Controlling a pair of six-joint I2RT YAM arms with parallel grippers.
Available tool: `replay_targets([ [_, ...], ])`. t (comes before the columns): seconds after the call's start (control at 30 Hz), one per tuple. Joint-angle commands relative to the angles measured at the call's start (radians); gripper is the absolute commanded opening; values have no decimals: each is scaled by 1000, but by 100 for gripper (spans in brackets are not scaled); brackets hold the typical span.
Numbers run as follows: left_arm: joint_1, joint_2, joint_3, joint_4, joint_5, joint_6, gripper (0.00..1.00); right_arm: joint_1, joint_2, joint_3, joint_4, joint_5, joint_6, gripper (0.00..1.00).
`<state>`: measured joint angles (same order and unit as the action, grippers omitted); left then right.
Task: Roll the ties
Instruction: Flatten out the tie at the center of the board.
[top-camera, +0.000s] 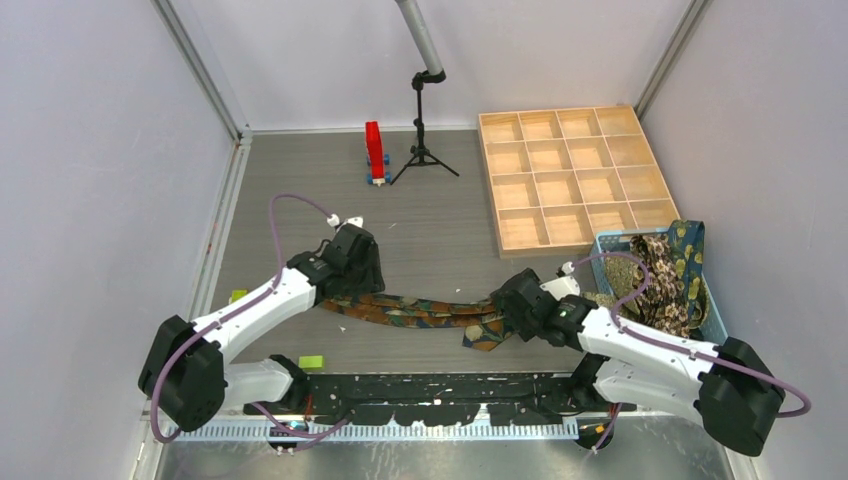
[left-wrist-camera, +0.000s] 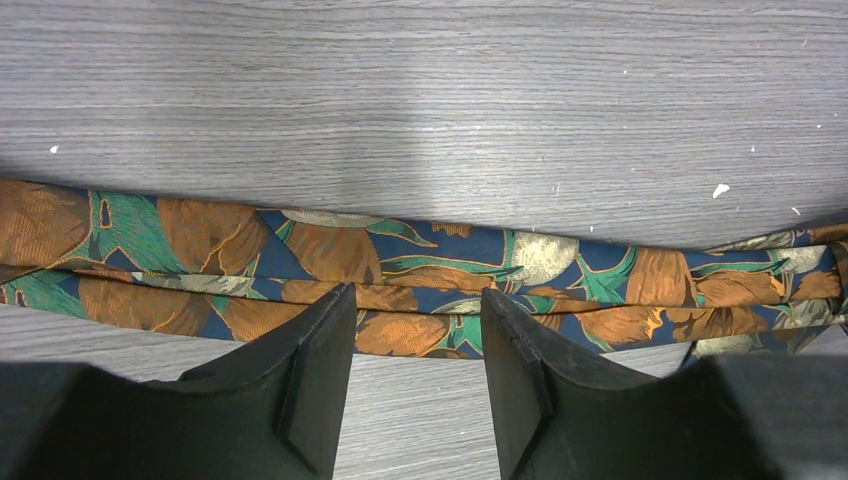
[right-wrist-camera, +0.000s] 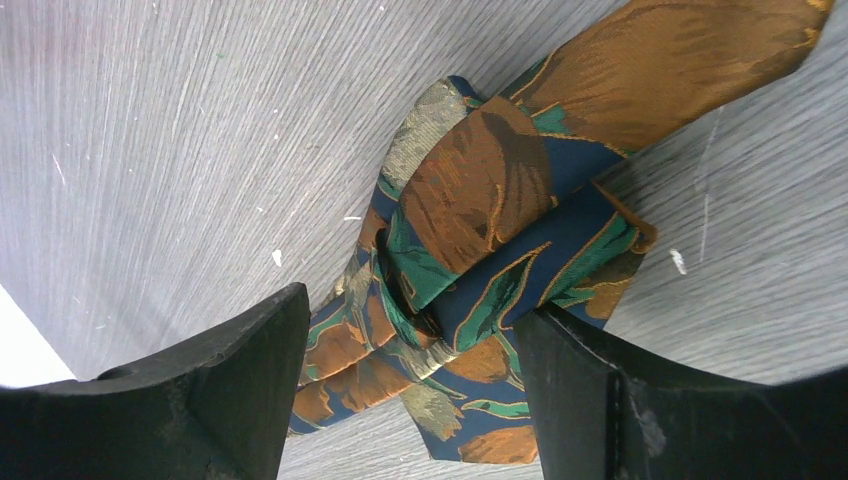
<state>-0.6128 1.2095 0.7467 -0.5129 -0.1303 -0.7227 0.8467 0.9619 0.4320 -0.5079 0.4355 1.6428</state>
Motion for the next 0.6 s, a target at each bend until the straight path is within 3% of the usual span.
replay_targets([
  [0.0,1,-25,-16,34,2,20,51,-4,24,20,71,8,16,77],
  [0.07,1,-26,-20,38,3,21,51,-4,22,16,69,15,14,73],
  [0.27,5,-21,-36,53,9,23,51,-3,43,6,92,104,-50,47],
  [0.47,5,-37,-39,39,14,26,50,-2,133,96,55,160,-172,10],
  [0.57,4,-57,-44,27,6,28,50,40,134,182,-9,239,-226,1],
])
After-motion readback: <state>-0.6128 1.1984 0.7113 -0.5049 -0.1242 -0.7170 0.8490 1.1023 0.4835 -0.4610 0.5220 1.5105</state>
